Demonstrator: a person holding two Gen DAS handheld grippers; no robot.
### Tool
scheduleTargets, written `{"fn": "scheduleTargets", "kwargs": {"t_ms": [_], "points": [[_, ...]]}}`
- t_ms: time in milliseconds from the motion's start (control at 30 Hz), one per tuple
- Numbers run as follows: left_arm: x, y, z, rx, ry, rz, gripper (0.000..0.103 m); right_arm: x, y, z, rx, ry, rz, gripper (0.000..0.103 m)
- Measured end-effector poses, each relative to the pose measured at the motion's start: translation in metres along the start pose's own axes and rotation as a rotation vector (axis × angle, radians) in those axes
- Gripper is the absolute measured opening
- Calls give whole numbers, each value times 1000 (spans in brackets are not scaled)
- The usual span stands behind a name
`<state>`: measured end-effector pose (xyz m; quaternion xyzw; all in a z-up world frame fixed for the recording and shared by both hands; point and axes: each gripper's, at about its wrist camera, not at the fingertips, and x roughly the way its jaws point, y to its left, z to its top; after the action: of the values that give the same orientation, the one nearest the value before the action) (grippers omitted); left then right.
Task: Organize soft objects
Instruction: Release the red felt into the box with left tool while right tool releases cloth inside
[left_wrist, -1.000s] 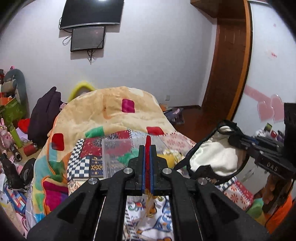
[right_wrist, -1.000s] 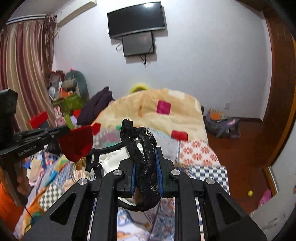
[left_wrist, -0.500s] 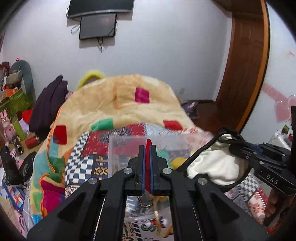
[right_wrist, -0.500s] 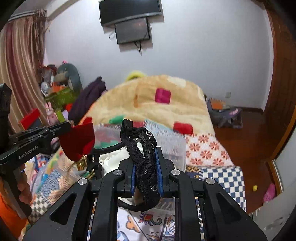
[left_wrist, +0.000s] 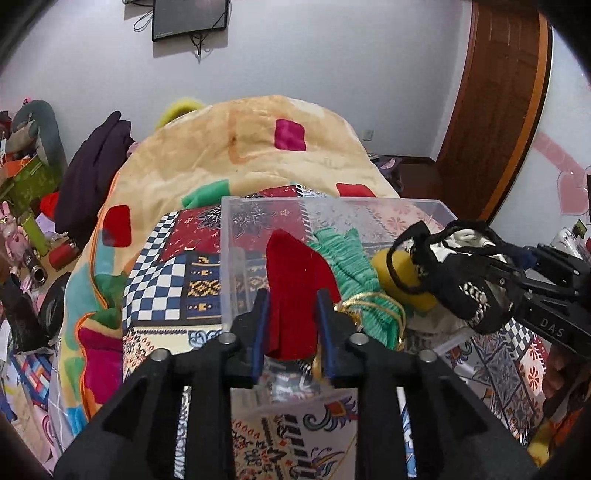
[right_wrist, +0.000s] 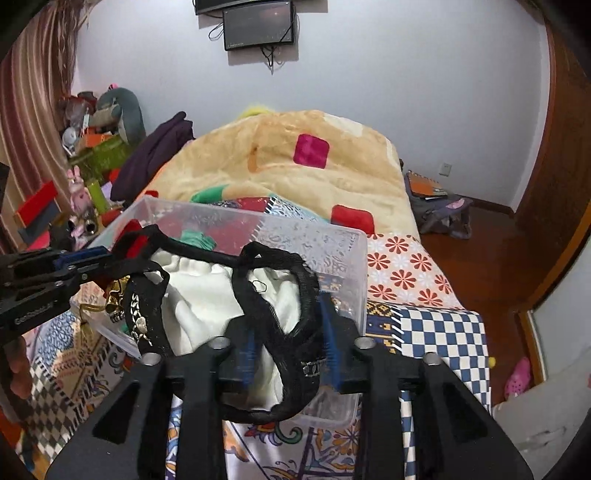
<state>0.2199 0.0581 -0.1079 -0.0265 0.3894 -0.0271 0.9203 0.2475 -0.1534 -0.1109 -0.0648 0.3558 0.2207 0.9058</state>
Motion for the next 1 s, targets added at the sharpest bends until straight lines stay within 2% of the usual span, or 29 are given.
{"fn": "scheduleTargets", "kwargs": {"t_ms": [67, 167, 267, 400, 567, 867, 900, 967, 1000], "points": [[-5, 0, -3, 7, -4, -10, 33, -1, -1, 1, 1, 2, 16, 50], [-15, -1, -8, 18, -19, -3, 43, -11, 2, 1, -17, -8, 29, 61], [-29, -2, -12, 22, -41, -6, 47, -24, 9, 0, -54, -25, 27, 69], [-52, -6, -13, 17, -85, -21, 47, -44, 17, 0, -87, -65, 31, 72], [-94, -17, -12, 21, -189, -23, 49, -77, 25, 3, -106, -140, 48, 72], [-171, -39, -19, 15, -372, -59, 70, -135, 29, 3, -60, -283, 119, 73], [-177, -41, -20, 14, -386, -59, 72, -139, 29, 2, -50, -291, 133, 74], [-187, -46, -24, 15, -414, -54, 77, -147, 28, 0, -29, -315, 153, 86], [-190, -47, -26, 18, -425, -50, 81, -151, 28, -3, -24, -329, 152, 87]]}}
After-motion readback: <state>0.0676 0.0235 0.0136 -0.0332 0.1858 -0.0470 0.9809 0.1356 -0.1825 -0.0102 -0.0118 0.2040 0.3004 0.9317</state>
